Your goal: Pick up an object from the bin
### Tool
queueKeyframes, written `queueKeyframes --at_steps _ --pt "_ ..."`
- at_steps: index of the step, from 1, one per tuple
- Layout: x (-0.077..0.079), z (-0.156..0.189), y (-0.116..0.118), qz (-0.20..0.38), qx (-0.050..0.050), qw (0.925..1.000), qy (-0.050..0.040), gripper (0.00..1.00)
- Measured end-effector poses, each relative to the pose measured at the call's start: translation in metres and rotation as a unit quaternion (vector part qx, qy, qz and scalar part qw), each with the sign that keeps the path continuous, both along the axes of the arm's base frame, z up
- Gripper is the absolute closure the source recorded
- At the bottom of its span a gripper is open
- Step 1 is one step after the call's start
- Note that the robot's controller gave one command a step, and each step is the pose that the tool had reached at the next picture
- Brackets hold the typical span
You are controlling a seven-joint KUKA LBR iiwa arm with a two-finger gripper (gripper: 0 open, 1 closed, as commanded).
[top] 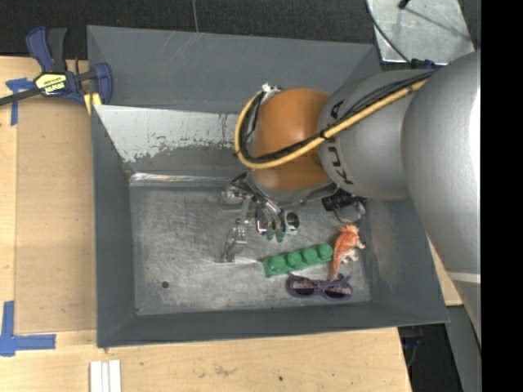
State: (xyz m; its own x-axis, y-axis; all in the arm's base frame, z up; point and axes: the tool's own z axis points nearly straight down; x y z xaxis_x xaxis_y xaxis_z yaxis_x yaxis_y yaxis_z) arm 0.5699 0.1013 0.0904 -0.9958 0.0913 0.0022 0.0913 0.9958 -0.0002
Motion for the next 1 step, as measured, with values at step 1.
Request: queueKeyframes --at_steps 1 --pt "0.0120 0.0137 -0.0015 0.008 0.000 1.0000 -0.0037 0.00"
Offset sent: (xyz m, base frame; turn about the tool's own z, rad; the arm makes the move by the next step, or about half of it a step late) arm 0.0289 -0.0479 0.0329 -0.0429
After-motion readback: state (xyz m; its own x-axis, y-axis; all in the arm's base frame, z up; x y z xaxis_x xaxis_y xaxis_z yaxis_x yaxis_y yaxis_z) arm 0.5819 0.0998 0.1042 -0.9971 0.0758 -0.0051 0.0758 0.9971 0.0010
